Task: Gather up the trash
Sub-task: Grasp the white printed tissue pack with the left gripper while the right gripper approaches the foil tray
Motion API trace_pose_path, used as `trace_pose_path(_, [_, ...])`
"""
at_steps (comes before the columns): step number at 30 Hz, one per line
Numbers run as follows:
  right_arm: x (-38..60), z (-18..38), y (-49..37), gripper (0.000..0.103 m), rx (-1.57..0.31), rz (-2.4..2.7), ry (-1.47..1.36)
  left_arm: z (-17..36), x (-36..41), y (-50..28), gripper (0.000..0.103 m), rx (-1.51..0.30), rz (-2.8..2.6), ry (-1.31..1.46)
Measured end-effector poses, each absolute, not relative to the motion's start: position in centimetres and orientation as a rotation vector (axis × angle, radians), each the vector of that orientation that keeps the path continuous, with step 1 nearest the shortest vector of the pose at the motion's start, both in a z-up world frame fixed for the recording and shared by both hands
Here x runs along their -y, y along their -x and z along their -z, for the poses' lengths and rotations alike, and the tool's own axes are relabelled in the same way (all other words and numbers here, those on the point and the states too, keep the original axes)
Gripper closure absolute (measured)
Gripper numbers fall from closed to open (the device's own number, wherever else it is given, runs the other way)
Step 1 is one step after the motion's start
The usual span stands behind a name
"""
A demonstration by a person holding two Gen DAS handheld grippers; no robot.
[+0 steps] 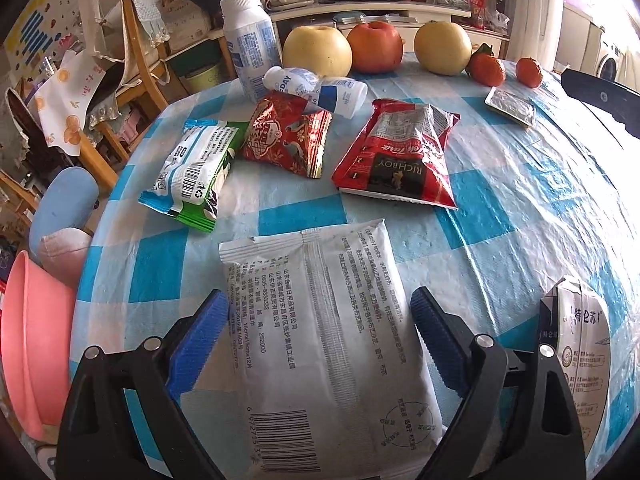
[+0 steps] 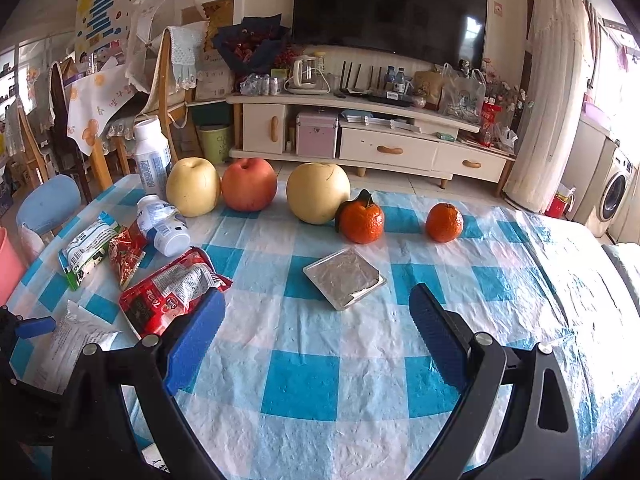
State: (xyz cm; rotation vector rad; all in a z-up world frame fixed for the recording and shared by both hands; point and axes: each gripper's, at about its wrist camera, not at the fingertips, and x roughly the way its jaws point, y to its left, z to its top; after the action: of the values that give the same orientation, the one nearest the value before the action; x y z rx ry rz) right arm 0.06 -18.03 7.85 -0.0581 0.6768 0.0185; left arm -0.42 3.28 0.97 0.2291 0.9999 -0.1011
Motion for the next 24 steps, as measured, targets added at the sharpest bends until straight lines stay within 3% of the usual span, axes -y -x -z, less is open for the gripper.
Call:
trace_pose_path(11, [19.2,-7.0,-1.2,0.009,-0.724,-0.005,0.037,-1.1,-2.8,0.4,0.024,-0.975,0.098,-0.220])
trace_pose_path(24, [21.6,-4.9,-3.5,0.009,-0.812,-0.007,-0.054,-1.4,-2.7,0.1,0.027,-0.962,0.110,-0.196])
